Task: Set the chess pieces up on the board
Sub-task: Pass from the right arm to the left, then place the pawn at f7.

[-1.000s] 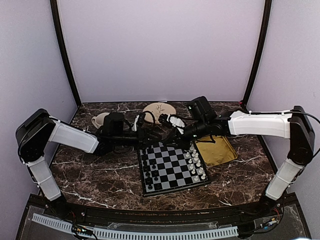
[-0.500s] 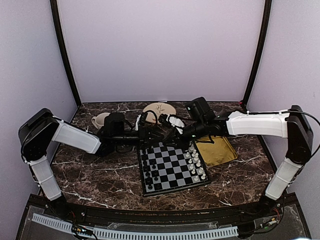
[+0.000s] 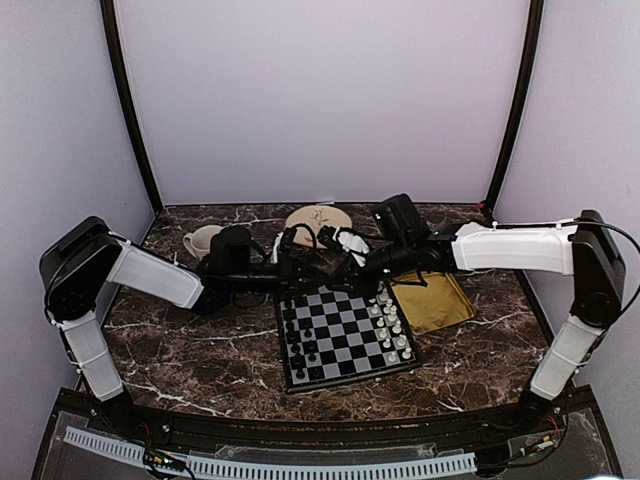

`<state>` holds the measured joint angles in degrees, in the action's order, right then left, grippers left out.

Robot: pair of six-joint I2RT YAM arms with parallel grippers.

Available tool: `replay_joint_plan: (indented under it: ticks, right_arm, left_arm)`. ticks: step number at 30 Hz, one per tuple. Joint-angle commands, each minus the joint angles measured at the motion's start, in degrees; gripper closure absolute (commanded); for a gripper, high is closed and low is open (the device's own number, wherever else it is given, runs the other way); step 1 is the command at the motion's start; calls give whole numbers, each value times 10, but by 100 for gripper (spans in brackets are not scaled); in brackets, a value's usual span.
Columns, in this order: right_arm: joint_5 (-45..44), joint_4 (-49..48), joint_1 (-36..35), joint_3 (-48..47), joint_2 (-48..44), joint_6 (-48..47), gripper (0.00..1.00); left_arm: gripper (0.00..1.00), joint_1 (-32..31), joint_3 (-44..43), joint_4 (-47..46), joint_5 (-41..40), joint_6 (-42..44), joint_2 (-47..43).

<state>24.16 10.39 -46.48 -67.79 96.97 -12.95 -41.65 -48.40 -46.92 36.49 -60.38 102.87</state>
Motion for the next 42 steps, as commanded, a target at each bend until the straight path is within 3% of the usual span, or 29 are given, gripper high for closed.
replay_joint_plan:
  ticks: [1, 7, 11, 15, 20, 27, 42]
  right_arm:
    - [4, -15, 5, -8, 11, 3, 86]
    - [6, -2, 4, -9, 8, -5, 77]
    - [3, 36, 9, -2, -16, -35, 71]
    - [6, 84, 40, 26, -75, -68, 67]
    - [5, 109, 103, 80, -136, -85, 67]
    - [16, 40, 176, 194, -210, -107, 63]
    - [36, 37, 196, 195, -222, -110, 60]
  left_arm:
    - [86, -4, -7, -21, 10, 6, -3]
    - [95, -4, -7, -19, 10, 19, -3]
    - [96, -3, -19, 33, 7, 62, -16]
    - [96, -4, -55, 177, -24, 187, -51]
    - [96, -25, -97, 365, -147, 397, -96]
    - [94, -69, -113, 468, -266, 618, -115]
    - [92, -70, -121, 486, -255, 715, -79]
